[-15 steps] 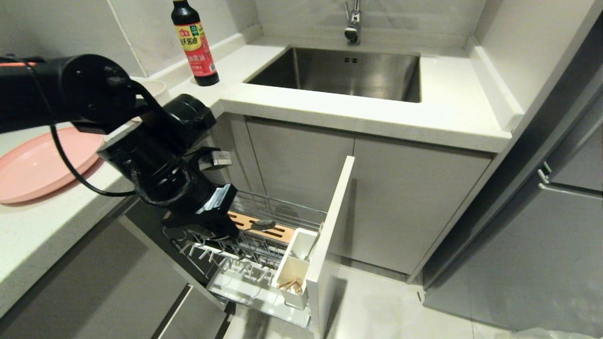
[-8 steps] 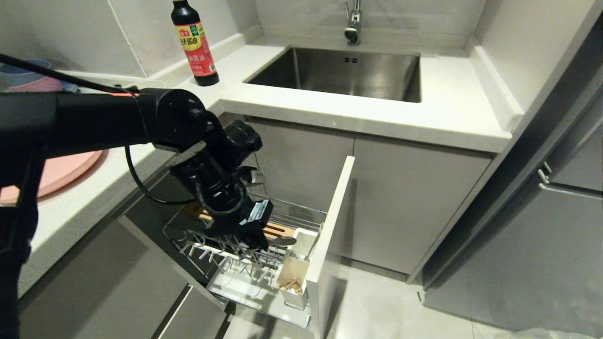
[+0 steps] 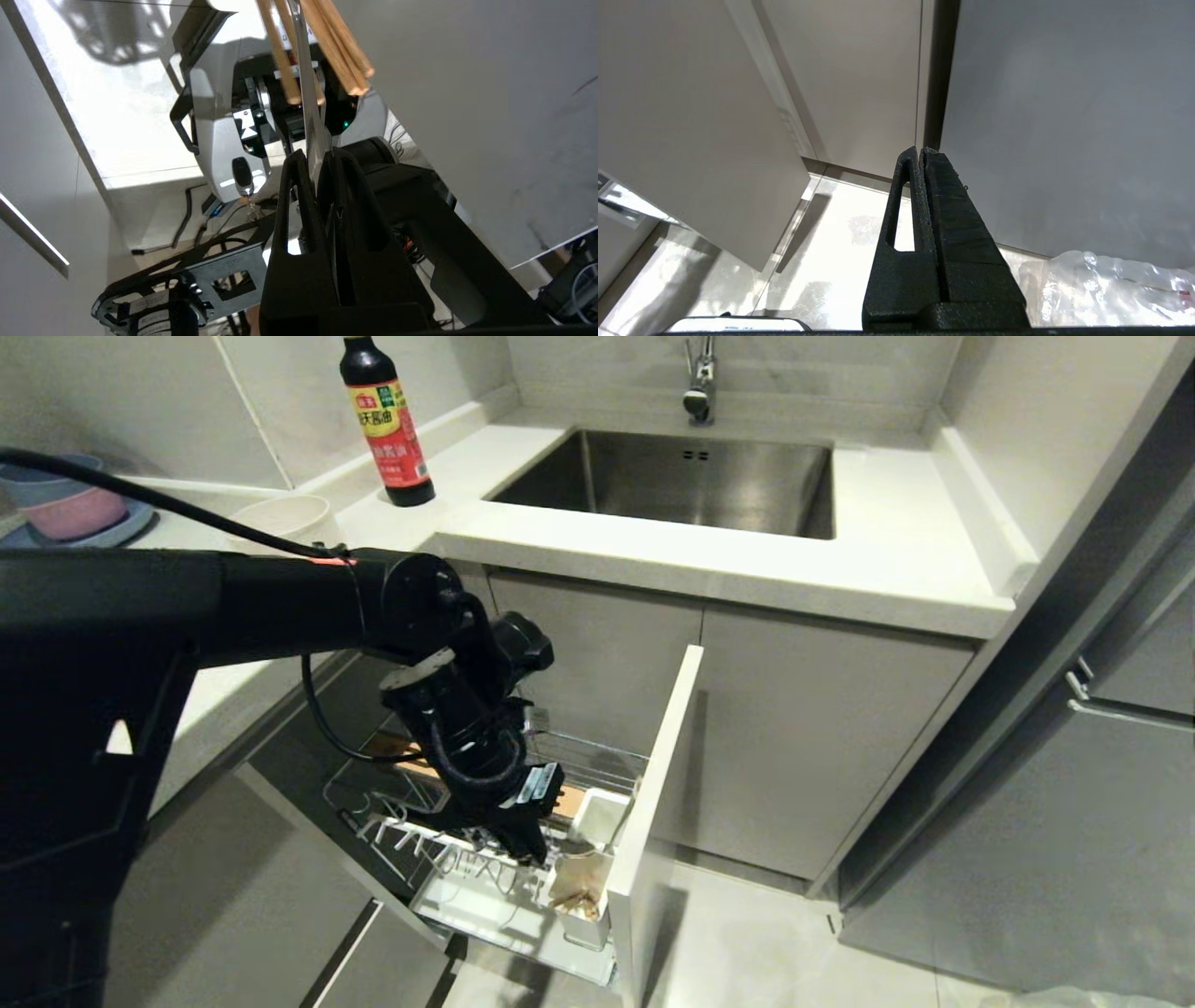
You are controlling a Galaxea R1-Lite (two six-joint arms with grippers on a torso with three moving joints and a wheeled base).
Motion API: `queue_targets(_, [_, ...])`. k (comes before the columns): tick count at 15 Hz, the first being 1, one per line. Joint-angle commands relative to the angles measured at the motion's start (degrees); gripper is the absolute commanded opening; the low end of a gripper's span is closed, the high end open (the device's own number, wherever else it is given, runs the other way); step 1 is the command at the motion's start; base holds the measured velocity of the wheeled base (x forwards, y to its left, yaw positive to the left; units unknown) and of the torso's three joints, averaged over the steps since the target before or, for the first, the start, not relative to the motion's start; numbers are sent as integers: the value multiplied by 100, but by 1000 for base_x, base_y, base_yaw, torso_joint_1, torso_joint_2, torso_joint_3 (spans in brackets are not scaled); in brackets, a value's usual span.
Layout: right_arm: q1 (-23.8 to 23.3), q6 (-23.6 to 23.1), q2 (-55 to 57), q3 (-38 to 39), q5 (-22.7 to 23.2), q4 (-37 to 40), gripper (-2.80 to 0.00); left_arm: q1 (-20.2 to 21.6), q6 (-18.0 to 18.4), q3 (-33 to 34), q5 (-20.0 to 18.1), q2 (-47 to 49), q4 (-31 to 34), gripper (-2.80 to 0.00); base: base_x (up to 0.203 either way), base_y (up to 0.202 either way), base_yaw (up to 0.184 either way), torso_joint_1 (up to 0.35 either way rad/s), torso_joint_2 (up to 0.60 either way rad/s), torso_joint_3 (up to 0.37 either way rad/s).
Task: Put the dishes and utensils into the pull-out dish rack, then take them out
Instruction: Pick up the spoon and place it in the cupboard
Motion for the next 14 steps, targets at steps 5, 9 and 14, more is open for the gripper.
queue_targets(5, [4, 2, -4, -4, 5, 2, -280, -62, -16, -297, -9, 384, -4, -280, 0, 0, 0, 0, 0, 0])
queue_targets(9, [4, 2, -4, -4, -2, -4, -280, -62, 6, -373, -1, 638, -318, -280, 0, 0, 0, 0, 0, 0])
queue_targets(14, [4, 2, 1, -2, 5, -1, -280, -62, 19, -384, 8, 874, -658, -280, 0, 0, 0, 0, 0, 0])
